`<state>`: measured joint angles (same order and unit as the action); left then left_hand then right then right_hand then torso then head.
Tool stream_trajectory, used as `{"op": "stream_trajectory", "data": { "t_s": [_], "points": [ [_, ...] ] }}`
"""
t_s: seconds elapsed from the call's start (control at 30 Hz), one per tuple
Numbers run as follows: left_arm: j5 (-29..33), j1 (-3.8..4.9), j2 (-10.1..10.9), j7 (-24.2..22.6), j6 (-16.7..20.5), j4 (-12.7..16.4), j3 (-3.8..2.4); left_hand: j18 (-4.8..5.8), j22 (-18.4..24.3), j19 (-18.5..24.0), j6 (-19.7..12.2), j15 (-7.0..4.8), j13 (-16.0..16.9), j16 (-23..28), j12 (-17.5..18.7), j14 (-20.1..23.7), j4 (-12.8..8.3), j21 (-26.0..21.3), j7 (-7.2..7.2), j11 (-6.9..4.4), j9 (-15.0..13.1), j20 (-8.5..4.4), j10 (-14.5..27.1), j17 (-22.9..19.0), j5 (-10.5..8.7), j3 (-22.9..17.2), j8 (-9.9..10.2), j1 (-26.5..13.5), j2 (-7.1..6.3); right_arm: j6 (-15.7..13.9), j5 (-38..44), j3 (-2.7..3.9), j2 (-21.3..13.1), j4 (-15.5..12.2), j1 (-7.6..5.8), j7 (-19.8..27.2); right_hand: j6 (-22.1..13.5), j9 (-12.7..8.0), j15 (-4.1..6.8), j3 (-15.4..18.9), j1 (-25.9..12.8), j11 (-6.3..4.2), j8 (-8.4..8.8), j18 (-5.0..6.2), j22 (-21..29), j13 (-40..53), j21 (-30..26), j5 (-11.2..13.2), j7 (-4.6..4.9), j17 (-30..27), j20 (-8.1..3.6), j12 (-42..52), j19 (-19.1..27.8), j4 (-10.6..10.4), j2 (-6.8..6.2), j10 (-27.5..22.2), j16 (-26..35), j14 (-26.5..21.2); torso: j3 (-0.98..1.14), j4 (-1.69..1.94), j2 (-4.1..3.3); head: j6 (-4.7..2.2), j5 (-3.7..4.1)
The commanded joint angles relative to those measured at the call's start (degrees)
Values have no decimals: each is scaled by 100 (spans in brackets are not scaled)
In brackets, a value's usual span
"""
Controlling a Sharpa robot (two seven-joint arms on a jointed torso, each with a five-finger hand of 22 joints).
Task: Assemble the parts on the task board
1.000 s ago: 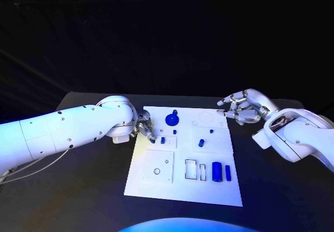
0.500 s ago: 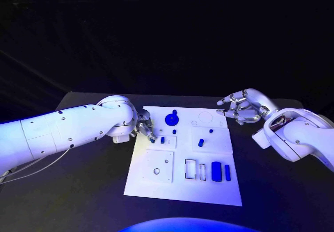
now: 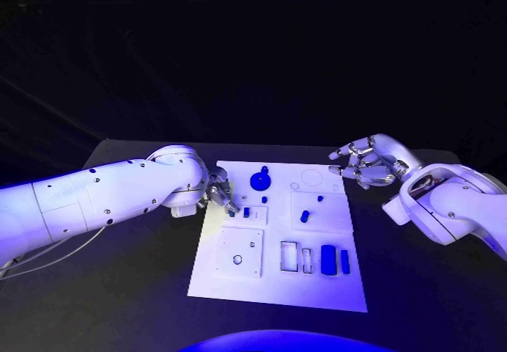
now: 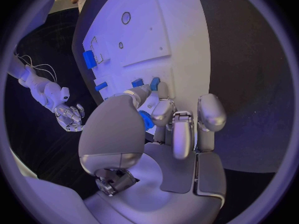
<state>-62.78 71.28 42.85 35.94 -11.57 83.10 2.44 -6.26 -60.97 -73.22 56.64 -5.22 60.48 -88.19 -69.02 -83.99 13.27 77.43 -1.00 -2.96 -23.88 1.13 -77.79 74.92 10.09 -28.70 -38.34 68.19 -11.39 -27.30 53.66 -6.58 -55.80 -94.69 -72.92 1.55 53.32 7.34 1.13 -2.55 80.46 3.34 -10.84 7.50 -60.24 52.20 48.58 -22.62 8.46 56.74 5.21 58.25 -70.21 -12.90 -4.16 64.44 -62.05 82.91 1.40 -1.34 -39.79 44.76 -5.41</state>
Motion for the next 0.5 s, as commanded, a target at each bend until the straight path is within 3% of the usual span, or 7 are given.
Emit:
{"op": "stream_trajectory", "data": {
  "t_s": [0.03,0.5],
  "points": [
    [22,-8,-27,-5,-107,2,3,43,-14,-49,57,-31,21,-19,-29,-535,89,26,-20,32,12,-6,-23,1288,-11,209,49,-74,27,16,14,1,1,-6,4,53,41,-6,-12,1,-48,1,-26,79,9,4,-21,-32,-13,7,-2,29,-41,-22,3,-1,36,35,3,4,-3,1,2],
    [8,-10,4,11,-26,-3,0,48,-42,-71,119,-17,78,-20,-42,-536,340,35,-42,53,31,2,-24,1290,-17,1146,115,-287,173,15,13,1,-4,-8,4,58,41,-9,-12,-2,-51,0,-26,80,15,-5,-33,-47,-13,4,-3,24,-41,-27,0,-8,44,35,-3,-3,-3,-22,8]
  ]
}}
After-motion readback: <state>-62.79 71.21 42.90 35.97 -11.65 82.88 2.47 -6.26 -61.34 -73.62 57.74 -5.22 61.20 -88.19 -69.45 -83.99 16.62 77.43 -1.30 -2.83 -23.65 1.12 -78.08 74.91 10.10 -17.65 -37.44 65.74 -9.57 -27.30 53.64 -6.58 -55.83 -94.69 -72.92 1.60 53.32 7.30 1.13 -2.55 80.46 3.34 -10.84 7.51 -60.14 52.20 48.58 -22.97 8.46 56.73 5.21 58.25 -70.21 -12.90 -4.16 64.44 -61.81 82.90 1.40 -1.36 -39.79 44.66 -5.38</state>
